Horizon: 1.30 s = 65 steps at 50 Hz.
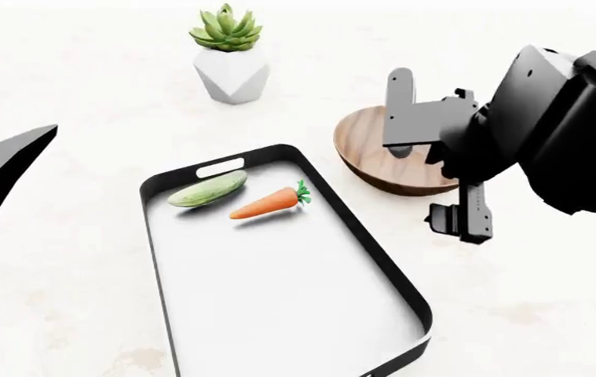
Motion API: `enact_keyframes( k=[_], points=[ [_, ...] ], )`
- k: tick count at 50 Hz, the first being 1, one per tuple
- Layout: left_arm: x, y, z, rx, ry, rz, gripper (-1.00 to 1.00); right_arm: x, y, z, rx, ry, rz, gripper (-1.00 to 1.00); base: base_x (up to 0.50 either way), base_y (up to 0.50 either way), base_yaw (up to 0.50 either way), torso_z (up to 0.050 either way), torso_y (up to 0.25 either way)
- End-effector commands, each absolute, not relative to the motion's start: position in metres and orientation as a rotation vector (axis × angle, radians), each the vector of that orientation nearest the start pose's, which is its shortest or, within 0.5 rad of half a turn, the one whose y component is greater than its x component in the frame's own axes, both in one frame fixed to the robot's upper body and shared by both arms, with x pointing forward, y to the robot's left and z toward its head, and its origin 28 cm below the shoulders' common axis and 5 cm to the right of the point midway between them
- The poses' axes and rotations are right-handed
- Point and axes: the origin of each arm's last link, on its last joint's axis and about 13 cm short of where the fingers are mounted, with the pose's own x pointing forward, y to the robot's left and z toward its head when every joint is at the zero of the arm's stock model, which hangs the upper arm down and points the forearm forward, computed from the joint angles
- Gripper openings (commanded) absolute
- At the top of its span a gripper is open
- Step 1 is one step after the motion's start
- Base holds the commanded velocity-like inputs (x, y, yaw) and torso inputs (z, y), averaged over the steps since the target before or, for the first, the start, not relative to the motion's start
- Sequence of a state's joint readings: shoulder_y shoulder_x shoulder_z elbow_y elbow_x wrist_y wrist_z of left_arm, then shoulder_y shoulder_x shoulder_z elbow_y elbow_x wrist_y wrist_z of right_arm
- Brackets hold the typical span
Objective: Place the two vegetables and bowl onto the tray for setting up a vegetable dip station.
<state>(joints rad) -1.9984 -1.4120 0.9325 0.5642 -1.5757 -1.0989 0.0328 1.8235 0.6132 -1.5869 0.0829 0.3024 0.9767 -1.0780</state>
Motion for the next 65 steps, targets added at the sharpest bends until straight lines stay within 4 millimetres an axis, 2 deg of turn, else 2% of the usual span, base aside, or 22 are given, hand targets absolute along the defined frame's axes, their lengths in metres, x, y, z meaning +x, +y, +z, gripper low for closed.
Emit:
enact_keyframes(
  k=[1,16,31,32,36,45,46,52,65],
  points=[
    [0.147,0.34,0.376,0.562,0.017,-0.435,1.0,0.367,-0.152,0.325,-1.214,0.807,0.822,1.0,0.0,0.0,0.0,0.0,0.0],
    [0.146,0.34,0.375,0.561,0.022,-0.431,1.0,0.394,-0.16,0.313,-1.17,0.817,0.732,1.0,0.0,0.0,0.0,0.0,0.0],
    [0.14,0.341,0.377,0.564,0.019,-0.42,1.0,0.408,-0.167,0.297,-1.198,0.879,0.676,1.0,0.0,0.0,0.0,0.0,0.0],
    [0.14,0.34,0.377,0.565,0.019,-0.42,1.0,0.41,-0.169,0.294,-1.154,0.889,0.662,1.0,0.0,0.0,0.0,0.0,0.0],
    [0.139,0.341,0.378,0.564,0.016,-0.418,1.0,0.414,-0.173,0.283,-1.156,0.908,0.63,1.0,0.0,0.0,0.0,0.0,0.0],
    [0.137,0.341,0.378,0.563,0.013,-0.412,1.0,0.424,-0.176,0.274,-1.143,0.862,0.581,1.0,0.0,0.0,0.0,0.0,0.0],
    [0.137,0.341,0.377,0.56,0.012,-0.411,1.0,0.426,-0.176,0.272,-1.152,0.827,0.572,-1.0,0.0,0.0,0.0,0.0,0.0],
    [0.136,0.341,0.376,0.557,0.01,-0.409,1.0,0.428,-0.179,0.264,-1.126,0.828,0.578,-1.0,0.0,0.0,0.0,0.0,0.0],
    [0.138,0.342,0.371,0.546,0.006,-0.409,1.0,0.429,-0.175,0.275,-1.15,0.755,0.631,-1.0,0.0,0.0,0.0,0.0,0.0]
  ],
)
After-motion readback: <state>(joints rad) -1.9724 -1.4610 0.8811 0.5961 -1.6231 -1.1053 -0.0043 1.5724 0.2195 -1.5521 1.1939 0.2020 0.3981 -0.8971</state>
